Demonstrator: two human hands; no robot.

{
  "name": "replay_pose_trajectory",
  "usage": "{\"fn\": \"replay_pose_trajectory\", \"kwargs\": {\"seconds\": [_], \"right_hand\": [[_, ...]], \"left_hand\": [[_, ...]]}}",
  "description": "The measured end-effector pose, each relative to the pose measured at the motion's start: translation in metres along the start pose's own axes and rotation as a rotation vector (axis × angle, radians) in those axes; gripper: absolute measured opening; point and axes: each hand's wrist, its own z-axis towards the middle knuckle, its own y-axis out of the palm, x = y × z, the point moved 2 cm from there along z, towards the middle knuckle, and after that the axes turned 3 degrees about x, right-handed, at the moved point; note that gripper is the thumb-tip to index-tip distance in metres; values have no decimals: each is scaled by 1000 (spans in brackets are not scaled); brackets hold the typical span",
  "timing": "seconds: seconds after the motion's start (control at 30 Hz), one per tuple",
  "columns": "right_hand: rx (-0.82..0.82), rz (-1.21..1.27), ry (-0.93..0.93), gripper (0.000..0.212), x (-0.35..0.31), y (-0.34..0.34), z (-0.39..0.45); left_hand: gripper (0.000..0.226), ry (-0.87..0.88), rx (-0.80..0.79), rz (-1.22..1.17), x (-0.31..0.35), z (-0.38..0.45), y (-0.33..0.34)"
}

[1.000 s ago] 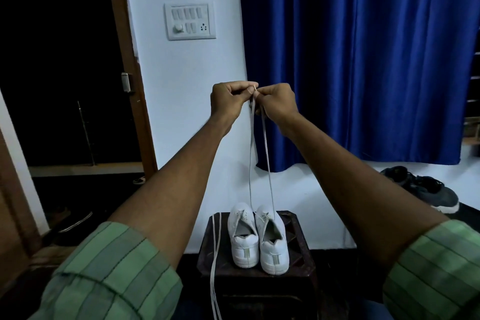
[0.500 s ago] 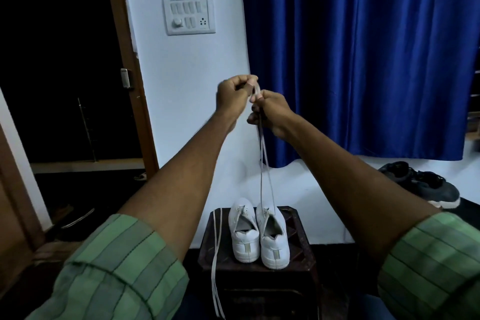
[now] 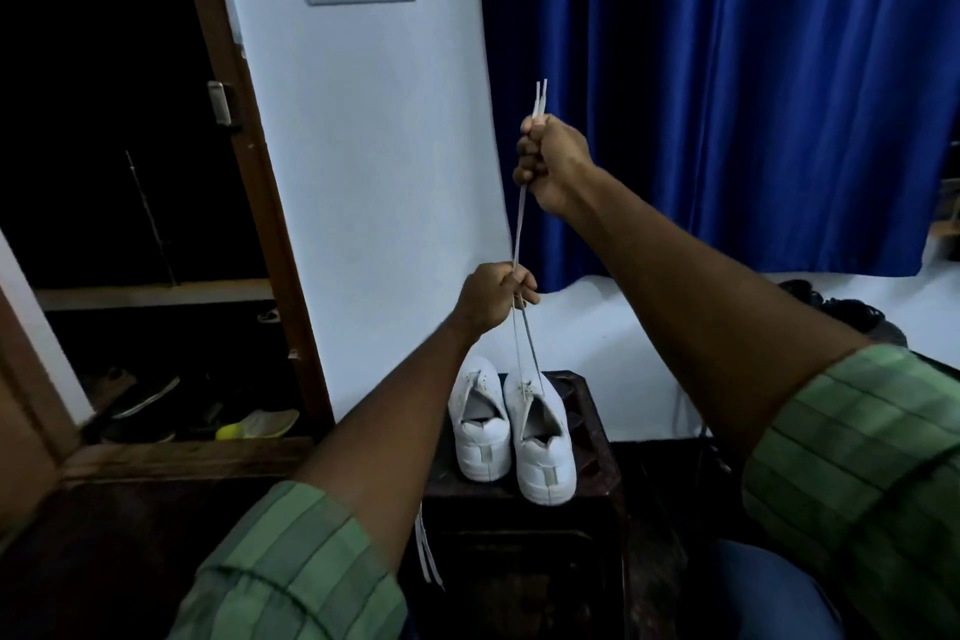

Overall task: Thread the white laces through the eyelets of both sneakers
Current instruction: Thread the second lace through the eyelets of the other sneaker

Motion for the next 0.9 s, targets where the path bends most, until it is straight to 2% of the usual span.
{"fn": "replay_pose_trajectory", "kwargs": {"seconds": [0.1, 0.17, 0.3, 0.4, 0.5, 0.57, 0.63, 0.7, 0.77, 0.83, 0.9], "right_hand": [[-13, 65, -12, 35, -1, -2, 6], [0, -23, -27, 31, 2, -9, 10], [-12, -610, 6, 5, 51, -52, 9], [-225, -817, 184, 15, 122, -99, -7], [-365, -1007, 268, 51, 187, -132, -28], [-394, -1164, 212, 46, 225, -143, -39], [-380, -1266, 106, 27, 252, -150, -42], [-276, -1242, 13, 6, 261, -155, -41], [-137, -1115, -51, 21, 261, -160, -41], [-21, -817, 19, 29, 263, -168, -46], [90, -476, 138, 25, 274, -173, -53]], "left_hand": [[33, 5, 10, -14, -2, 3, 0], [33, -21, -24, -7, -2, 5, 0], [31, -88, 56, -63, -11, 9, -1], [27, -17, 65, 126, -29, 5, 1], [28, 41, 44, 243, -43, -3, 5], [28, 96, 27, 279, -51, -6, 12], [27, 133, 27, 323, -55, -6, 19], [30, 120, 83, 347, -64, -6, 22], [33, 39, 168, 326, -77, -9, 22], [32, -99, 200, 226, -97, -15, 26], [22, -282, 150, -24, -119, -28, 39]]}}
